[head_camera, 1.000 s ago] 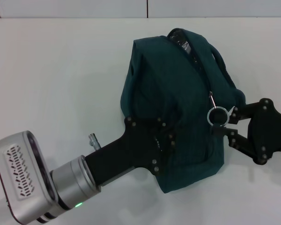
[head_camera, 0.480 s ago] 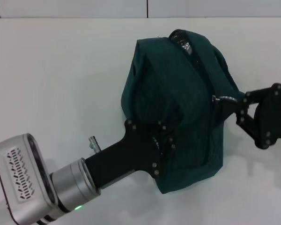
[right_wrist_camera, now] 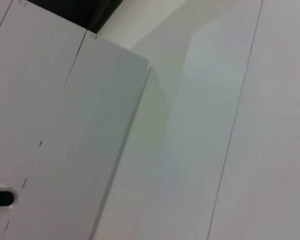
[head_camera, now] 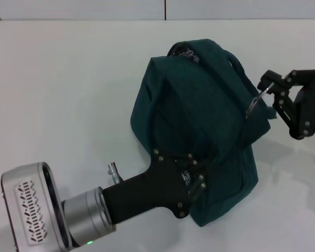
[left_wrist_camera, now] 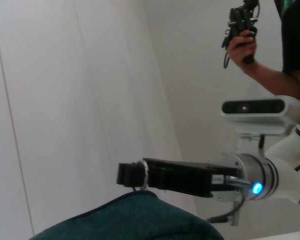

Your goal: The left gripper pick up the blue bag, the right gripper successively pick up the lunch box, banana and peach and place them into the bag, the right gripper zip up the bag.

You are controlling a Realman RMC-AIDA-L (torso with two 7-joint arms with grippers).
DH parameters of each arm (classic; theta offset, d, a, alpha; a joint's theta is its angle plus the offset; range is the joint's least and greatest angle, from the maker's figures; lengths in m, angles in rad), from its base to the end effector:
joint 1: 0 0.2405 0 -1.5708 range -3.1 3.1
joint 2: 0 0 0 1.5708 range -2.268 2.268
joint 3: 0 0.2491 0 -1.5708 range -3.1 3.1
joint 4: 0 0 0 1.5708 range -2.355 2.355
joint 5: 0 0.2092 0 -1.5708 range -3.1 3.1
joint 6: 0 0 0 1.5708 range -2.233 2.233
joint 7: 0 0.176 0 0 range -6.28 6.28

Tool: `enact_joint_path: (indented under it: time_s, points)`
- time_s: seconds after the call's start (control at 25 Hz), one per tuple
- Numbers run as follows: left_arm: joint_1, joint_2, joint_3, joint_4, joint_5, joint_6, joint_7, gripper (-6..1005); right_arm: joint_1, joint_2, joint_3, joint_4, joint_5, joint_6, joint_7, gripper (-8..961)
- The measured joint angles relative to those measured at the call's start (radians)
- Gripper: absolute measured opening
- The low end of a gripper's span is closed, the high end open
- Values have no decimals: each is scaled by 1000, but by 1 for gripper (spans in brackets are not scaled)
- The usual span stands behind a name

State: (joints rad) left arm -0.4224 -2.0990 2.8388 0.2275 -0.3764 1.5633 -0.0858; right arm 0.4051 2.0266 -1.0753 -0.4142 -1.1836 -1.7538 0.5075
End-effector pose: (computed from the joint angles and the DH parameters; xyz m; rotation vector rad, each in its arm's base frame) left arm -0.1962 0.2235 -0.1237 -2.4315 0.1560 -1.1603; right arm 0.2104 0.2986 0.0004 -2.2801 -0.2768 1.1661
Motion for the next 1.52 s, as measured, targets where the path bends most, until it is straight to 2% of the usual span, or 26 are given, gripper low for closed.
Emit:
enact_joint_path:
  time_s: [0.28, 0.6, 0.8, 1.04, 1.12, 1.32, 1.52]
  points:
    - [-9, 3, 0, -10, 48, -1, 3, 43, 10, 0, 0, 0, 11, -7, -7, 27]
    - [-11, 6, -8, -44, 92, 8, 5, 43, 1, 1, 0, 16, 105, -40, -38, 27]
    - [27, 3, -10, -41, 6, 18, 45, 43, 0, 1, 1, 51, 125, -76, -108, 26]
    - [92, -2, -10, 46, -75, 24, 152, 43, 6, 1, 0, 85, 142, -82, -132, 26]
    - [93, -2, -11, 61, -86, 31, 126, 148, 5, 1, 0, 87, 142, -82, -132, 26]
    - [70, 2, -35, 75, -108, 77, -61, 300, 3, 1, -1, 99, 141, -82, -136, 27]
    - [4, 4, -42, 69, -102, 85, -226, 419, 2, 1, -1, 114, 140, -82, -148, 26]
